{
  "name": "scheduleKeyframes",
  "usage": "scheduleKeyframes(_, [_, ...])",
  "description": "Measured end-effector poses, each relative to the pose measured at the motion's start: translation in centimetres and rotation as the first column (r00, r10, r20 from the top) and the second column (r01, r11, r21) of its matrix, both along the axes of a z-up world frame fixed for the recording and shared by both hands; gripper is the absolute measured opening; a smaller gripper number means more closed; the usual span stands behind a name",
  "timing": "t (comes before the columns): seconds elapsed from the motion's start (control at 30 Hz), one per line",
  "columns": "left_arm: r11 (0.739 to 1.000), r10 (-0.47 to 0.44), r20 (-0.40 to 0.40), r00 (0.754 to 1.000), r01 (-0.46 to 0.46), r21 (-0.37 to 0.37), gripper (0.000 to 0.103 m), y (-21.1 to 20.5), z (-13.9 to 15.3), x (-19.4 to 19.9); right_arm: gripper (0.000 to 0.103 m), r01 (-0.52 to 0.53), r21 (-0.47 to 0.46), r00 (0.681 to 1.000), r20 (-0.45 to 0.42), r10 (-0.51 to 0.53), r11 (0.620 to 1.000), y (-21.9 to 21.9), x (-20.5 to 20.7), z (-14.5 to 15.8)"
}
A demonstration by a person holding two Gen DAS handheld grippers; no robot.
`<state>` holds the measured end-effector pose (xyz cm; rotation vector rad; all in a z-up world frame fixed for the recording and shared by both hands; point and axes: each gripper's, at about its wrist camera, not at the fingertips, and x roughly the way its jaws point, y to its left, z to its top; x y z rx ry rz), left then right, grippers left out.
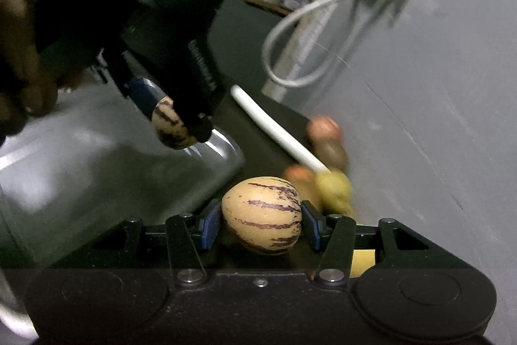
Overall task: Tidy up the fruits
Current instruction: 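Carry both pepinos to the silver tray and release them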
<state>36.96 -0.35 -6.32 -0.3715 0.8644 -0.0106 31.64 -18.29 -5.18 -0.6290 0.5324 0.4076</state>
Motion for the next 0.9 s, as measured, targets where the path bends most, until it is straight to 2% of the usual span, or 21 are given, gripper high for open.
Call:
scheduleKeyframes(0.17, [0.995, 0.094, 0.004, 0.996, -0.094, 0.026, 0.050, 4.5, -1.0, 0.7, 0.054, -0.072, 0.065, 0.997, -0.036, 0.074, 0.995, 5.2, 0.9, 0.8])
scheduleKeyframes(0.37, [0.992, 0.124, 0.017, 0.992, -0.124, 0.039, 0.050, 6.9, -2.3, 1.6, 0.054, -0.109, 0.099, 0.988, -0.097, 0.119, 0.989, 8.9, 3.0, -0.1])
scheduleKeyframes(0.6, [0.989, 0.143, -0.007, 0.990, -0.143, 0.038, 0.050, 7.5, -3.8, 1.6, 0.054, -0.109, 0.118, 0.977, -0.170, 0.128, 0.987, 10.2, 3.8, -1.4])
scheduleKeyframes(0.9, [0.989, 0.140, 0.000, 0.990, -0.140, 0.040, 0.051, 7.5, -3.8, 1.6, 0.054, -0.099, 0.126, 0.977, -0.177, 0.121, 0.987, 10.2, 3.8, -1.6])
